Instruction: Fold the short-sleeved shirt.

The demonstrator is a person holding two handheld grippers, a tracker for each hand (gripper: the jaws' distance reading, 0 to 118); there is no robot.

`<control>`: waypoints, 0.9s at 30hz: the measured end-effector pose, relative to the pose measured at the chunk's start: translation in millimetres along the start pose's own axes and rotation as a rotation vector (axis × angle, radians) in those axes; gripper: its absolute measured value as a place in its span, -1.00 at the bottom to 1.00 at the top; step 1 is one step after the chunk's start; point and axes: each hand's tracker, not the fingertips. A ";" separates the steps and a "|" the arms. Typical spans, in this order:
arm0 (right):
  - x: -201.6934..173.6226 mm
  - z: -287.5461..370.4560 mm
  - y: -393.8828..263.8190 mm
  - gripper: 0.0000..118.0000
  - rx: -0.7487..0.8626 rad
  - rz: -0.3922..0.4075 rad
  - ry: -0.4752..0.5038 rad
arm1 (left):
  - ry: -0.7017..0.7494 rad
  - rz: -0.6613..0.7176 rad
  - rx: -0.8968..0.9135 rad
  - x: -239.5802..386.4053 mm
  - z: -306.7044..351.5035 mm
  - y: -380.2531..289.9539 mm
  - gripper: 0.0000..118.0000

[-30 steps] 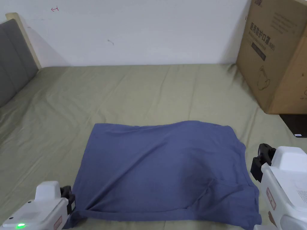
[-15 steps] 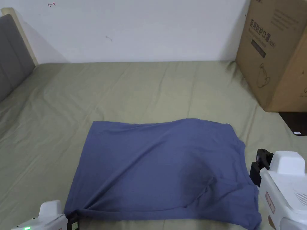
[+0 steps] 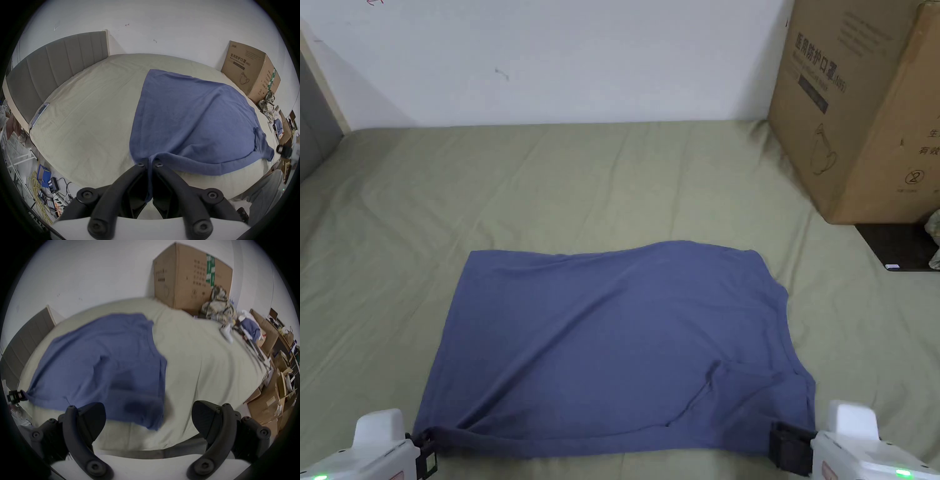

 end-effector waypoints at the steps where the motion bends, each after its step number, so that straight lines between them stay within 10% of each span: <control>1: 0.9 -7.0 -4.7 0.73 -0.018 -0.005 0.005 | 0.001 -0.003 0.002 1.0 0.2 0.6 -0.98; 3: 4.4 -19.9 -11.1 0.42 -0.057 -0.008 0.015 | 0.004 -0.010 0.003 2.0 -0.2 2.2 -0.98; 6: 5.9 -26.3 -13.3 -0.81 -0.058 -0.009 0.034 | 0.003 -0.007 0.006 2.5 0.5 3.7 -0.98; 27: -16.0 -31.9 135.1 -0.88 0.185 0.012 0.075 | 0.010 -0.003 0.074 13.4 -44.6 132.2 -0.98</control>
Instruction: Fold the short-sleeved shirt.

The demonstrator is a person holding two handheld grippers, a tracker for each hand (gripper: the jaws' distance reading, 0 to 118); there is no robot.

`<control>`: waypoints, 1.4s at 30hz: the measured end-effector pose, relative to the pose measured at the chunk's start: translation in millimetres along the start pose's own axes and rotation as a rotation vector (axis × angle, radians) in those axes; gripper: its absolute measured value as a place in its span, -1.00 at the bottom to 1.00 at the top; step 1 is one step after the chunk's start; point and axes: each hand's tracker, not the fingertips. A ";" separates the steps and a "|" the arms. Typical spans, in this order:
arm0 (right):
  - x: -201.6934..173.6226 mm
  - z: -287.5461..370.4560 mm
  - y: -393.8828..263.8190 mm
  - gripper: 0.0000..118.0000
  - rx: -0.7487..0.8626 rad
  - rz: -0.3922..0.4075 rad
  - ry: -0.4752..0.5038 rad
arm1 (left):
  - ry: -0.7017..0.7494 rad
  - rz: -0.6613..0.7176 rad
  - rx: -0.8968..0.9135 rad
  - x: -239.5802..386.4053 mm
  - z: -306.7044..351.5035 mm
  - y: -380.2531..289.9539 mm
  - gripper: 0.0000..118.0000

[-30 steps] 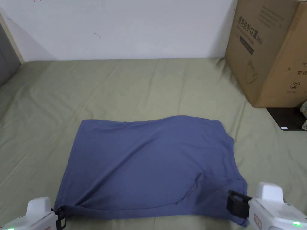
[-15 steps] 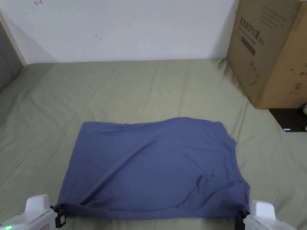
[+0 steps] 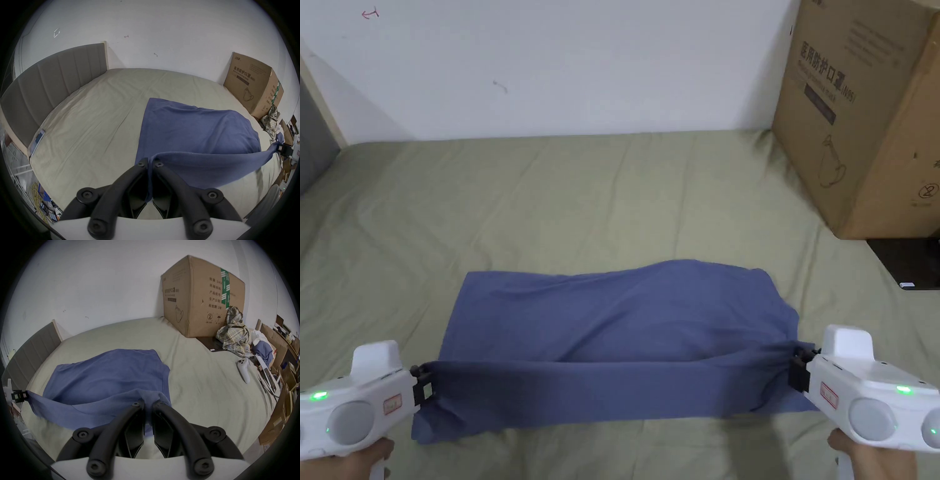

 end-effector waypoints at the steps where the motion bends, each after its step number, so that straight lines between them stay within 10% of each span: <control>1: 0.2 -12.2 3.7 -0.88 -0.018 -0.011 -0.003 | 0.002 -0.002 -0.026 1.6 -12.8 6.6 -0.98; 15: 4.1 -131.2 -2.7 -0.86 -0.302 -0.074 -0.088 | 0.080 -0.110 -0.265 21.8 -122.4 11.8 -0.90; 18: 1.7 -115.3 5.5 -0.63 -0.274 -0.063 -0.090 | 0.075 -0.086 -0.257 21.4 -110.8 17.1 -0.35; 21: -7.0 -79.3 21.2 0.56 -0.157 -0.053 -0.058 | 0.027 0.010 -0.159 21.6 -82.0 25.0 0.79; 23: -9.5 -52.5 34.4 0.78 -0.078 -0.030 -0.043 | 0.018 0.052 -0.065 25.3 -51.8 30.2 0.93; 35: -17.2 137.8 37.2 0.64 0.406 0.053 0.007 | -0.060 -0.068 0.448 54.7 119.9 2.8 0.80; 37: -19.2 151.4 26.2 0.25 0.430 0.067 -0.013 | -0.039 -0.094 0.498 58.4 132.8 -11.4 0.40; 40: -22.3 161.7 10.3 -0.91 0.455 0.097 -0.043 | -0.026 -0.112 0.497 60.4 137.2 -27.0 -0.55; 42: -23.2 163.3 1.8 -0.97 0.460 0.124 -0.070 | -0.037 -0.118 0.489 60.0 134.4 -35.0 -1.00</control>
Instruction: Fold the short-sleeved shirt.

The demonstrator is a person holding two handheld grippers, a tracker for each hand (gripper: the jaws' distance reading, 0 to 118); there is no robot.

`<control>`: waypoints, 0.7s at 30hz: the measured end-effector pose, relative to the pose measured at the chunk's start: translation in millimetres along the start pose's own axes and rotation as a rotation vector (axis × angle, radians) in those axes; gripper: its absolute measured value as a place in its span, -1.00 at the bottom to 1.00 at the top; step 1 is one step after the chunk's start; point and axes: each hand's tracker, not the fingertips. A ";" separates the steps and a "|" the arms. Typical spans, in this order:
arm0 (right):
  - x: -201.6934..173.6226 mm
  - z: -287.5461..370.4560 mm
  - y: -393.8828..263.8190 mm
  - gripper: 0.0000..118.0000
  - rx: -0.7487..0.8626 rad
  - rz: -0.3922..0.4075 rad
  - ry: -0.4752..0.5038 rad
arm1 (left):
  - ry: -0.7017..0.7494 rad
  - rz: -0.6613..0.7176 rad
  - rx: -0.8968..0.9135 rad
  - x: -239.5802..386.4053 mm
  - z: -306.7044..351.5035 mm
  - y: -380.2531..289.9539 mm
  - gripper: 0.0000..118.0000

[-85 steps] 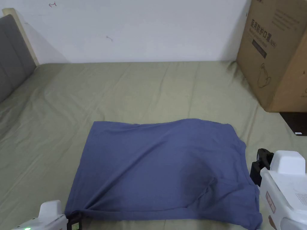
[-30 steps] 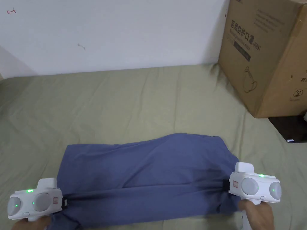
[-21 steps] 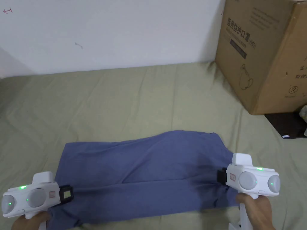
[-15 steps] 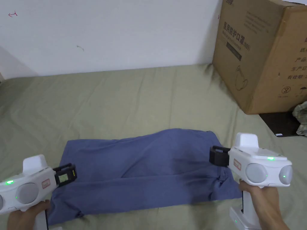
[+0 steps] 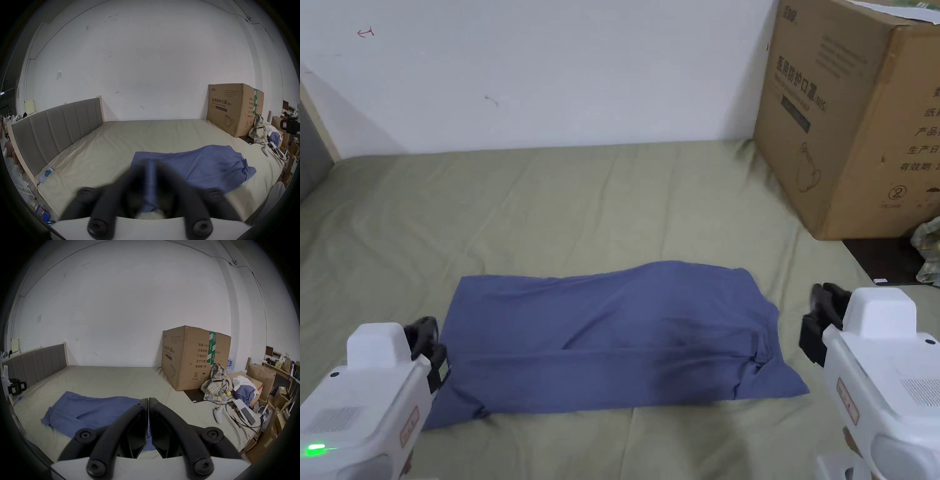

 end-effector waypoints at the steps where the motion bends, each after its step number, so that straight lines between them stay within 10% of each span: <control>1: -0.8 1.4 -3.1 -0.98 -0.005 0.000 0.008 | -0.006 -0.003 -0.008 -0.9 0.7 -6.8 -1.00; 15: -4.9 -21.5 -9.2 -0.98 -0.062 -0.013 0.035 | 0.004 0.184 -0.418 -57.1 -91.0 -53.4 -1.00; 17: -4.4 -27.4 -11.4 -0.98 -0.074 -0.017 0.030 | 0.017 0.274 -0.538 -67.0 -116.4 -61.7 -0.64; 19: -3.1 -33.7 -15.1 -0.98 -0.090 -0.021 0.025 | 0.046 0.334 -0.625 -75.6 -137.0 -74.1 0.48; 21: -1.3 -39.1 -18.9 -0.98 -0.107 -0.029 0.020 | 0.088 0.322 -0.670 -76.5 -148.4 -81.7 0.92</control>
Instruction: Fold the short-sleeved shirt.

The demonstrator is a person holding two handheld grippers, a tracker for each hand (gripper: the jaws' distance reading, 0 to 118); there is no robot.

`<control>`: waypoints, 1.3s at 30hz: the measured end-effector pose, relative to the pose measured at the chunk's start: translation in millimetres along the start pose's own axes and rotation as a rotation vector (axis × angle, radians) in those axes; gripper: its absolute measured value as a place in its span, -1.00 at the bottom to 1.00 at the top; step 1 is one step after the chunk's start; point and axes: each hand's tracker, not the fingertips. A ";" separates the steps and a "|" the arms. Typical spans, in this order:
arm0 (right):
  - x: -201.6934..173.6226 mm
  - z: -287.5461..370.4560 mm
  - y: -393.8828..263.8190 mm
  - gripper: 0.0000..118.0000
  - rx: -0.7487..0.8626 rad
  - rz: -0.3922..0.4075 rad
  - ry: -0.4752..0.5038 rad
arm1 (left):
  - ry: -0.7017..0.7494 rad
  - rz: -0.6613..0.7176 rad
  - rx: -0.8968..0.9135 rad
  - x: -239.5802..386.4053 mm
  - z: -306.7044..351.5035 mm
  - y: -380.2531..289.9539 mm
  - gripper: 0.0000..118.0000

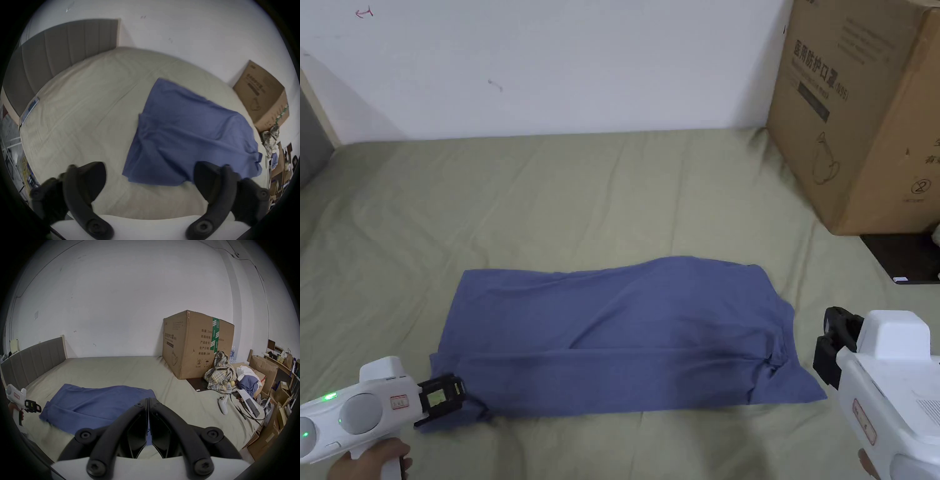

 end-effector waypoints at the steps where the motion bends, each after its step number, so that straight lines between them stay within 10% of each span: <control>1: 1.2 -2.8 -1.8 -0.98 -0.010 -0.004 -0.002 | 0.007 -0.017 0.021 -0.1 -4.8 -1.4 0.89; 4: 4.2 -14.5 -7.7 -0.98 -0.043 -0.005 -0.012 | 0.056 -0.073 -0.030 2.7 -19.0 -6.1 0.76; 7: 9.4 -27.8 -15.8 -0.98 -0.084 -0.017 -0.019 | 0.032 -0.117 -0.067 3.2 -29.4 -12.9 -0.45; 10: 17.1 -46.1 -25.3 -0.92 -0.147 -0.056 -0.028 | 0.003 -0.147 -0.035 10.3 -27.0 -20.9 -0.91; 12: 23.1 -66.5 -33.4 -0.51 -0.230 -0.084 -0.036 | -0.024 -0.137 -0.045 12.4 -27.9 -19.8 -0.93; 14: 30.6 -91.8 -46.7 0.44 -0.314 -0.115 -0.048 | -0.008 -0.189 -0.028 16.6 -24.9 -19.8 -0.95; 16: 36.5 -118.3 -62.3 0.77 -0.421 -0.151 -0.032 | -0.015 -0.192 0.005 15.5 -13.7 -17.3 -0.95; 23: 38.6 -179.7 -114.1 0.59 -0.638 -0.205 -0.051 | -0.059 -0.158 0.033 9.1 2.3 -4.4 -0.95; 28: 31.7 -179.9 -123.2 -0.84 -0.611 -0.171 0.002 | -0.060 -0.162 0.036 11.1 7.0 -5.4 -0.95; 39: 36.8 -93.1 -77.4 -0.84 -0.472 -0.055 0.010 | -0.095 -0.142 0.068 -5.2 46.6 -14.2 -0.95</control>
